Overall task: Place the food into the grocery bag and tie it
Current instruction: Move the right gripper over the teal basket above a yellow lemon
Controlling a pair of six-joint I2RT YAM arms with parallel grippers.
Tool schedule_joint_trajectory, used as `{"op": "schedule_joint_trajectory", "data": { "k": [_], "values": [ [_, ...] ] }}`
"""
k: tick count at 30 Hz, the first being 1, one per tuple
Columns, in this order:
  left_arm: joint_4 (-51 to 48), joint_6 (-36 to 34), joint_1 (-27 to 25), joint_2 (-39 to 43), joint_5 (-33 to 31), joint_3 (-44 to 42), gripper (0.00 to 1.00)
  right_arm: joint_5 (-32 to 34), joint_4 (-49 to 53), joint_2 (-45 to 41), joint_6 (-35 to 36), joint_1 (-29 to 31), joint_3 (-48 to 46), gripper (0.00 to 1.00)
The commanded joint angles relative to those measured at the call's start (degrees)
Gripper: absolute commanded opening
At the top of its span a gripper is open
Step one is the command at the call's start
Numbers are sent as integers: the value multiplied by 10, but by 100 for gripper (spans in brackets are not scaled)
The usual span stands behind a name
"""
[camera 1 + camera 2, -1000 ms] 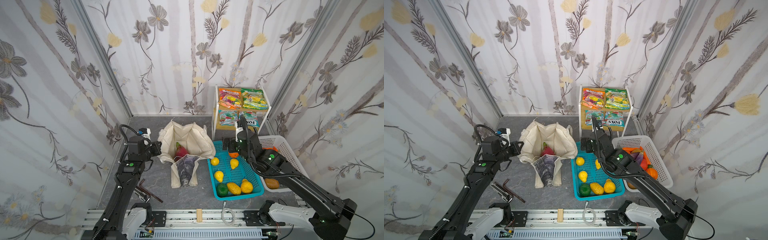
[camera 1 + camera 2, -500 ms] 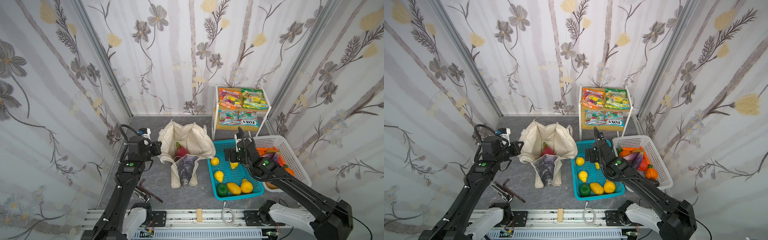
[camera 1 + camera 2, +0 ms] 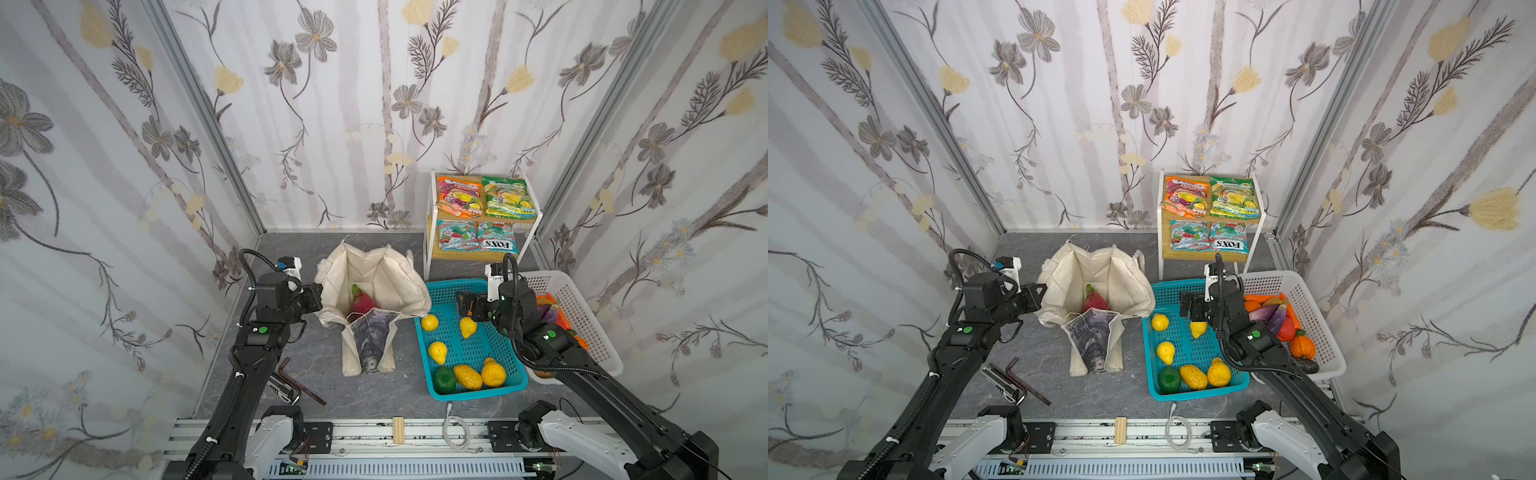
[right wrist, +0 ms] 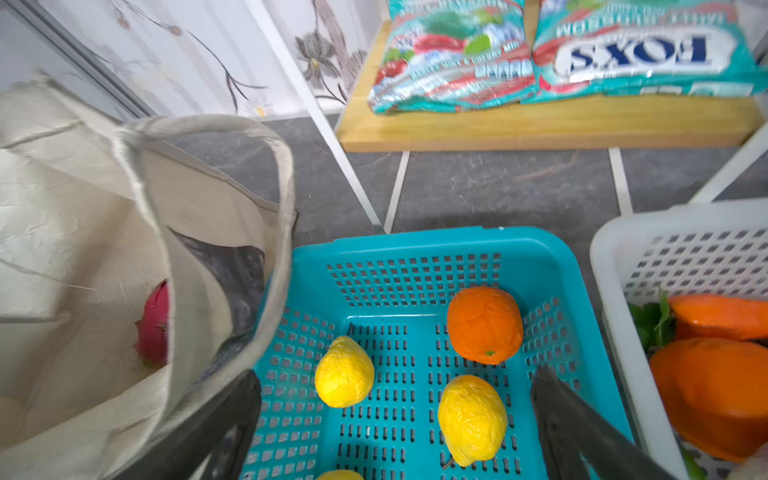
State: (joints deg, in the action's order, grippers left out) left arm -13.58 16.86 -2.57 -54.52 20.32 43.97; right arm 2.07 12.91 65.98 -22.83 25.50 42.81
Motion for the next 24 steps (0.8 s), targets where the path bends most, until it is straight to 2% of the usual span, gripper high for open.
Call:
{"op": "schedule_joint_trajectory", "data": {
  "k": [1, 2, 3, 4, 10, 13, 15, 19, 21, 24],
  "values": [
    [1, -3, 0, 0, -3, 1, 0, -244, -31, 61, -24, -57, -10, 100],
    [1, -4, 0, 0, -3, 1, 0, -290, -38, 83, -13, -70, -12, 100],
    [1, -4, 0, 1, -4, 0, 0, -306, -40, 97, -2, -76, -10, 100],
    [1, -5, 0, 3, -4, -1, 0, -290, -38, 102, 2, -74, -6, 100],
    [1, -7, 0, 12, -7, -5, 0, -78, -27, 33, 24, -17, 8, 100],
    [1, -8, 0, 10, -8, -7, 0, -51, -107, -48, 10, -10, -75, 100],
    [1, -9, 0, 8, -12, -7, 0, -19, -174, -123, -30, -12, -143, 100],
    [1, -9, 0, 8, -12, -6, 0, -42, -281, -255, -33, -39, -237, 100],
    [1, -8, 0, 7, -12, -5, 0, -56, -254, -272, -28, -54, -233, 100],
    [2, -7, 0, 8, -13, -4, 0, -77, -197, -238, -40, -64, -211, 100]
  ]
}}
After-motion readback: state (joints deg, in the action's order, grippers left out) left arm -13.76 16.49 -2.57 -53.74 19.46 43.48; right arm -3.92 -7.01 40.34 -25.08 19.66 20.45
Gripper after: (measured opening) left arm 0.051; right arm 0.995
